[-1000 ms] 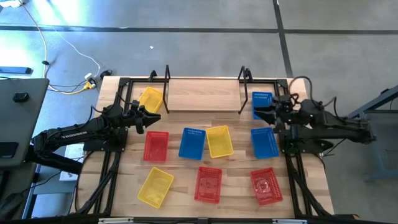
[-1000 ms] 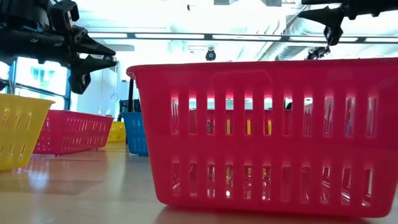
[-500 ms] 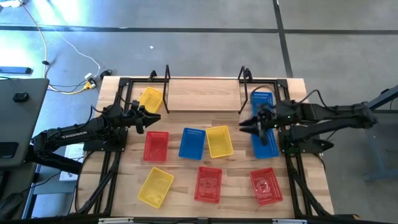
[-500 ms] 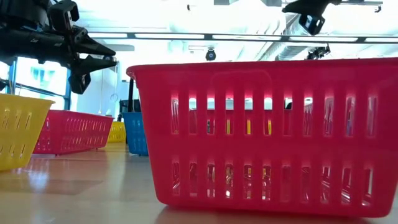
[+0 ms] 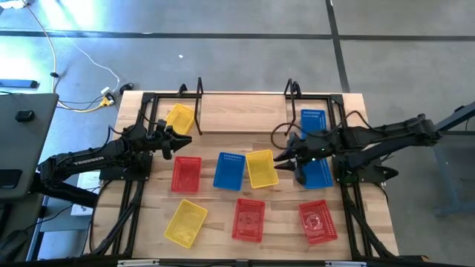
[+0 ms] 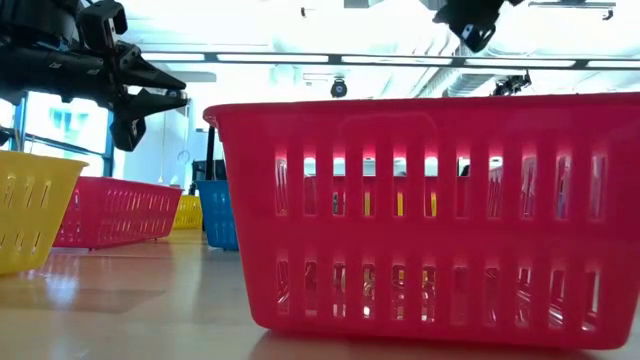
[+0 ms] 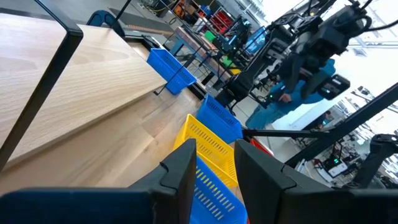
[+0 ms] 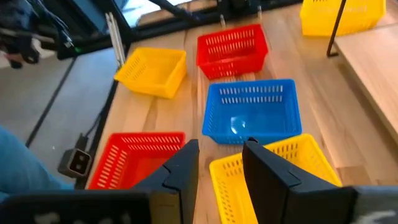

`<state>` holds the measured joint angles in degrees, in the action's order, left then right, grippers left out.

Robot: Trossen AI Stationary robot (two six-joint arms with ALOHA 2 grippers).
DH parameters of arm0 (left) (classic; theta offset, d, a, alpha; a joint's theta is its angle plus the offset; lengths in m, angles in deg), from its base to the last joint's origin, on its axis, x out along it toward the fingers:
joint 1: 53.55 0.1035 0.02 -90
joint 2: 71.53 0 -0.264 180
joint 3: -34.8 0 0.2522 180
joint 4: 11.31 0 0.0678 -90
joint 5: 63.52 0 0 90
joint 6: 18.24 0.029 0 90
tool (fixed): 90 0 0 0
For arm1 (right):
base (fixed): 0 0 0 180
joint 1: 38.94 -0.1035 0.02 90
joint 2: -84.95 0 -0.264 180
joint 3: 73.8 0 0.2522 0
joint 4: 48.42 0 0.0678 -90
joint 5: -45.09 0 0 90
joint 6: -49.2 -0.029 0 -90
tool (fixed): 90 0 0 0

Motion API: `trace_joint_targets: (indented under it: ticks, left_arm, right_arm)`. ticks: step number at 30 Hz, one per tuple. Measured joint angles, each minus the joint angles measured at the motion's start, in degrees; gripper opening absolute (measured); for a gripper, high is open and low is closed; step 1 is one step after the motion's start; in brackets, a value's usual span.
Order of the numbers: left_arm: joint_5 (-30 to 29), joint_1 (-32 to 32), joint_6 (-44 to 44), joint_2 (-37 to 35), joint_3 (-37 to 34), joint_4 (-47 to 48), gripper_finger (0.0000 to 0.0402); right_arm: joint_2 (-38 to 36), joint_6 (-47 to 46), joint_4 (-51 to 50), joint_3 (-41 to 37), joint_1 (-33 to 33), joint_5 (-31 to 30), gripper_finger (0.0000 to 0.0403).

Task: Stack baskets on shelf by color
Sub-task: Put the middle right yellow bin on the shelf

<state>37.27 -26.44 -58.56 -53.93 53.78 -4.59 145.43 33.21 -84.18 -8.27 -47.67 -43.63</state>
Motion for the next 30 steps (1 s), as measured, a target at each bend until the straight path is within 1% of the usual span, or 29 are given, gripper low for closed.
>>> trace_joint_targets:
  ticks: [6,10,14,18,21,26,30]
  left_arm:
    - [0.0,0.0,0.0,0.0,0.0,0.1,0.0099]
    - [0.0,0.0,0.0,0.0,0.0,0.2,0.0099]
    - [0.0,0.0,0.0,0.0,0.0,0.5,0.0099]
    - [0.0,0.0,0.0,0.0,0.0,0.8,0.0099]
    - [0.0,0.0,0.0,0.0,0.0,1.9,0.0099]
    - [0.0,0.0,0.0,0.0,0.0,3.1,0.0099]
    - [0.0,0.0,0.0,0.0,0.0,3.1,0.0099]
  right_arm:
    - [4.5,1.6,0.2,0.0,0.0,0.1,0.0116]
    - [7.7,2.2,0.4,0.0,0.0,0.5,0.0135]
    - [10.6,4.2,0.5,0.0,-0.8,2.2,0.0154]
    - [13.9,6.5,0.6,0.0,-2.6,3.0,0.016]
    - [16.7,8.1,0.7,0.0,-3.7,2.8,0.016]
    - [21.1,10.1,0.8,0.0,-4.7,0.2,0.016]
    - [24.1,11.1,1.1,0.0,-4.8,-0.7,0.016]
